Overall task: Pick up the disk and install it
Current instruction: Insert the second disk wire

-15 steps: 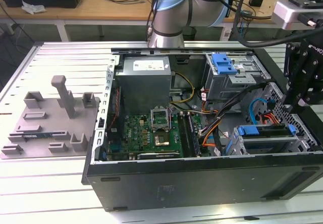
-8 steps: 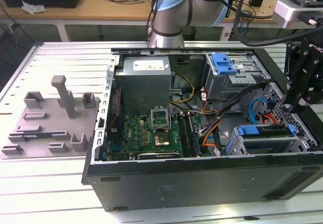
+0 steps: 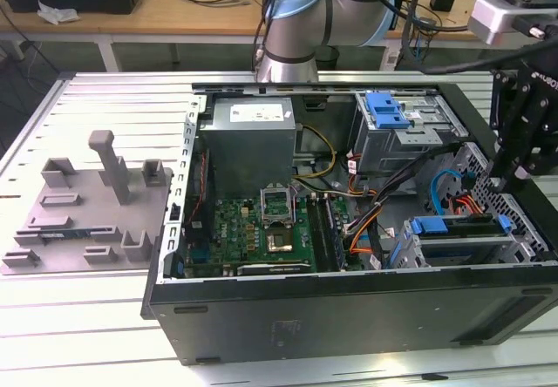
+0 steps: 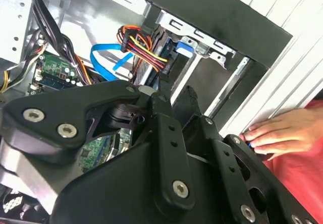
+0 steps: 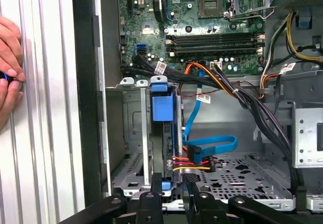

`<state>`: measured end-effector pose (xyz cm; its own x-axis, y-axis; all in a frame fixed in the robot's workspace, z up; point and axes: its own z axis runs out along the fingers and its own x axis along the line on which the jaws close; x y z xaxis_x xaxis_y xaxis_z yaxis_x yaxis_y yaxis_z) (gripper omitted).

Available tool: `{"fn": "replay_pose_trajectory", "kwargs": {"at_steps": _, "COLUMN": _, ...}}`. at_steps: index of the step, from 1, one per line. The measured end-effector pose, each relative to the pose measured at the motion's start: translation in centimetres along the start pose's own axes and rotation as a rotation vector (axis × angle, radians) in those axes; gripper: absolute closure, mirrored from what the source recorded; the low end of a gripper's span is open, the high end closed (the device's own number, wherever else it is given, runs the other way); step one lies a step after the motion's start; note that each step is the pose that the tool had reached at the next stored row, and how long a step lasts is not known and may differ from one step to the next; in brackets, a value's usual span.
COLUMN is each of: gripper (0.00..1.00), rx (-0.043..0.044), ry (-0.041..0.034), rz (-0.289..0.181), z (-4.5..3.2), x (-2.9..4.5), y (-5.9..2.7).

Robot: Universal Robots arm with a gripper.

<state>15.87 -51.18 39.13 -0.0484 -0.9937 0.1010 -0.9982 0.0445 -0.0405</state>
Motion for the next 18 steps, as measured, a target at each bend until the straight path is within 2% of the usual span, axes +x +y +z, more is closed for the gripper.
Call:
{"fn": "replay_pose_trajectory", "kwargs": {"at_steps": 2, "gripper": 0.70, "rx": 0.0008, "ry": 0.0155, "rz": -0.001, "z": -0.05, "x": -0.56, "y": 0.02}}
{"fn": "replay_pose_trajectory", "kwargs": {"at_steps": 3, "gripper": 0.70, "rx": 0.0024, "ry": 0.0530, "rz": -0.002, "z": -0.15, "x": -1.42, "y": 0.05}}
{"fn": "replay_pose_trajectory", "kwargs": {"at_steps": 4, "gripper": 0.70, "rx": 0.0028, "ry": 0.0758, "rz": -0.003, "z": -0.19, "x": -1.88, "y": 0.06}}
{"fn": "replay_pose_trajectory", "kwargs": {"at_steps": 5, "gripper": 0.70, "rx": 0.0026, "ry": 0.1151, "rz": -0.005, "z": -0.26, "x": -2.66, "y": 0.06}}
{"fn": "replay_pose_trajectory", "kwargs": {"at_steps": 6, "gripper": 0.70, "rx": 0.0020, "ry": 0.1364, "rz": -0.006, "z": -0.31, "x": -3.12, "y": 0.04}}
{"fn": "replay_pose_trajectory", "kwargs": {"at_steps": 7, "gripper": 0.70, "rx": 0.0012, "ry": 0.1458, "rz": -0.006, "z": -0.32, "x": -3.43, "y": -0.01}}
{"fn": "replay_pose_trajectory", "kwargs": {"at_steps": 9, "gripper": 0.70, "rx": -0.0058, "ry": 0.1551, "rz": -0.008, "z": -0.33, "x": -3.96, "y": -0.33}}
{"fn": "replay_pose_trajectory", "kwargs": {"at_steps": 10, "gripper": 0.70, "rx": -0.0257, "ry": 0.1648, "rz": -0.012, "z": -0.22, "x": -4.30, "y": -1.04}}
{"fn": "replay_pose_trajectory", "kwargs": {"at_steps": 11, "gripper": 0.70, "rx": -0.0510, "ry": 0.1770, "rz": -0.017, "z": -0.17, "x": -4.51, "y": -1.52}}
{"fn": "replay_pose_trajectory", "kwargs": {"at_steps": 13, "gripper": 0.70, "rx": -0.1023, "ry": 0.2002, "rz": -0.027, "z": -0.14, "x": -4.80, "y": -1.71}}
{"fn": "replay_pose_trajectory", "kwargs": {"at_steps": 14, "gripper": 0.70, "rx": -0.1168, "ry": 0.2049, "rz": -0.030, "z": -0.07, "x": -4.87, "y": -1.70}}
{"fn": "replay_pose_trajectory", "kwargs": {"at_steps": 15, "gripper": 0.70, "rx": -0.1211, "ry": 0.2057, "rz": -0.030, "z": 0.08, "x": -4.95, "y": -1.68}}
{"fn": "replay_pose_trajectory", "kwargs": {"at_steps": 18, "gripper": 0.70, "rx": -0.1215, "ry": 0.2050, "rz": -0.029, "z": 0.30, "x": -5.06, "y": -1.65}}
